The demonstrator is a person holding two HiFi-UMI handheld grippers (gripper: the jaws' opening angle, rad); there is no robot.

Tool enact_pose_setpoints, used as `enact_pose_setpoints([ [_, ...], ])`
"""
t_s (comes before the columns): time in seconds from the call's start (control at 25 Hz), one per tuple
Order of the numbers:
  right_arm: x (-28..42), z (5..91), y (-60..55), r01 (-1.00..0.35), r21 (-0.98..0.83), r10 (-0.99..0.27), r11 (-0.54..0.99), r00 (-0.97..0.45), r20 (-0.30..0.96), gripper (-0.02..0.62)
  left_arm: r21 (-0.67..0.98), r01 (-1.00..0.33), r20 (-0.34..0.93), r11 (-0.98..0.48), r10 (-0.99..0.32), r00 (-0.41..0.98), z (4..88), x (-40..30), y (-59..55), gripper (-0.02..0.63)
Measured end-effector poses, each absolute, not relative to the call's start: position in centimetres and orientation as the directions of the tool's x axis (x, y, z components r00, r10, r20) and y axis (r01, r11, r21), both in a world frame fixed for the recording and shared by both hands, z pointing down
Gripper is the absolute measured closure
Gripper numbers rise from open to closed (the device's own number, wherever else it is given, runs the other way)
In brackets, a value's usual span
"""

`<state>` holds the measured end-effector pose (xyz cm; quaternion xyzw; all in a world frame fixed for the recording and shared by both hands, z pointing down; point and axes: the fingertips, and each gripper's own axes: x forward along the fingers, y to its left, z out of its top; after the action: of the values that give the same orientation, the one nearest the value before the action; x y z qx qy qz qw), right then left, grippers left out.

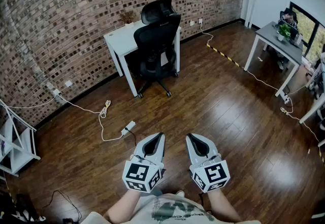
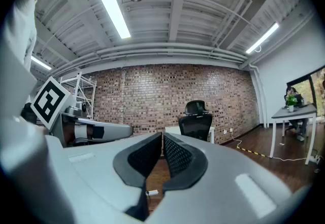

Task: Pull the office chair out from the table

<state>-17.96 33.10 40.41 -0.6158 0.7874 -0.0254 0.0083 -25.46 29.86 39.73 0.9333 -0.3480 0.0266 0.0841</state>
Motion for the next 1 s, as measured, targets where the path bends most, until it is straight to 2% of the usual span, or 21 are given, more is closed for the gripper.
enact_pose_setpoints([
  [0.48, -13.9, 42.0, 26.7, -0.969, -0.051, -0.969, 0.240, -0.242, 0.047, 0.571, 0.145, -0.661, 0.103, -0.736, -0.653, 0.750, 41.5, -21.9, 22.4, 0.597],
  [1.0, -12.3, 41.2, 10.8, -0.976, -0.045, -0.972, 0.211, -0.215, 0.092, 0.571, 0.175, -0.624, 0.094, -0.762, -0.618, 0.781, 40.4, -19.2, 6.6, 0.597],
])
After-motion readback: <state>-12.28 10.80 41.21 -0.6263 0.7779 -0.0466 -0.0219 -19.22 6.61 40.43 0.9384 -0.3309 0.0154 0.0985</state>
